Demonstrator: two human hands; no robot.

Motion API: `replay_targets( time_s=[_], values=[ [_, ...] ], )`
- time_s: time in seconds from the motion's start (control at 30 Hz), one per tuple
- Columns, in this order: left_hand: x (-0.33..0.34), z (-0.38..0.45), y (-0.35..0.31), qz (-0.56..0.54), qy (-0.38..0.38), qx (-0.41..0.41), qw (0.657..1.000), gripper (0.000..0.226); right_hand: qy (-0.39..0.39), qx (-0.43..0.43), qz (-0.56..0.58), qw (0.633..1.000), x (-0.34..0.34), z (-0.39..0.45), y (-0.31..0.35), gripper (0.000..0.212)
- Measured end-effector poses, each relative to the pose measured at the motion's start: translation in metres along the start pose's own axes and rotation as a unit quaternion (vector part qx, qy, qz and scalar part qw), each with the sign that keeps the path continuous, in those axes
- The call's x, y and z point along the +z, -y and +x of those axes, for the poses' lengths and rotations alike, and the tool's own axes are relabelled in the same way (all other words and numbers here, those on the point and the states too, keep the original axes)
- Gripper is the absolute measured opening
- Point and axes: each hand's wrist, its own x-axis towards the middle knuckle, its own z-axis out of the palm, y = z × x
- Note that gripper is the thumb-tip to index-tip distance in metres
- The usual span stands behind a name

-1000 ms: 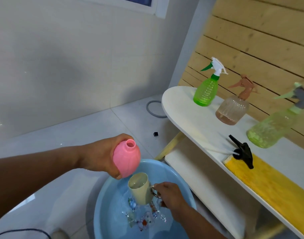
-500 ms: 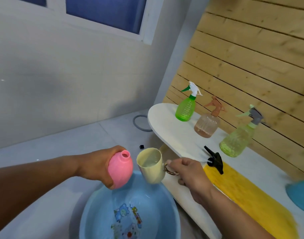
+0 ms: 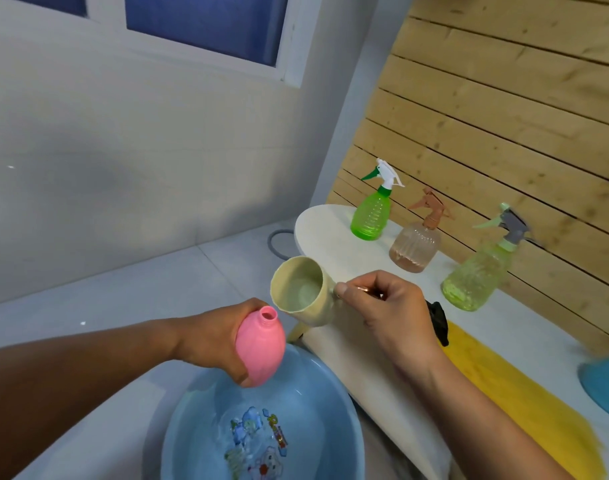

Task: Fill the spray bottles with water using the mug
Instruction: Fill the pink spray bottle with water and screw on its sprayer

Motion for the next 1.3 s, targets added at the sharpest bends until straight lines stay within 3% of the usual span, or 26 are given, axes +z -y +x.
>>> replay_targets(
  time_s=[0.53, 1.3],
  values=[
    [0.001, 0.005, -0.008, -0.002, 0.007, 0.007, 1.000, 0.095, -0.019, -0.103, -0.142, 0.984, -0.002, -0.010, 0.008, 0.009],
    [0.002, 0.004, -0.010, 0.002, 0.015, 0.001, 1.000, 0.096, -0.032, -0.207, -0.223, 0.952, -0.003, -0.017, 0.017, 0.005]
  ],
)
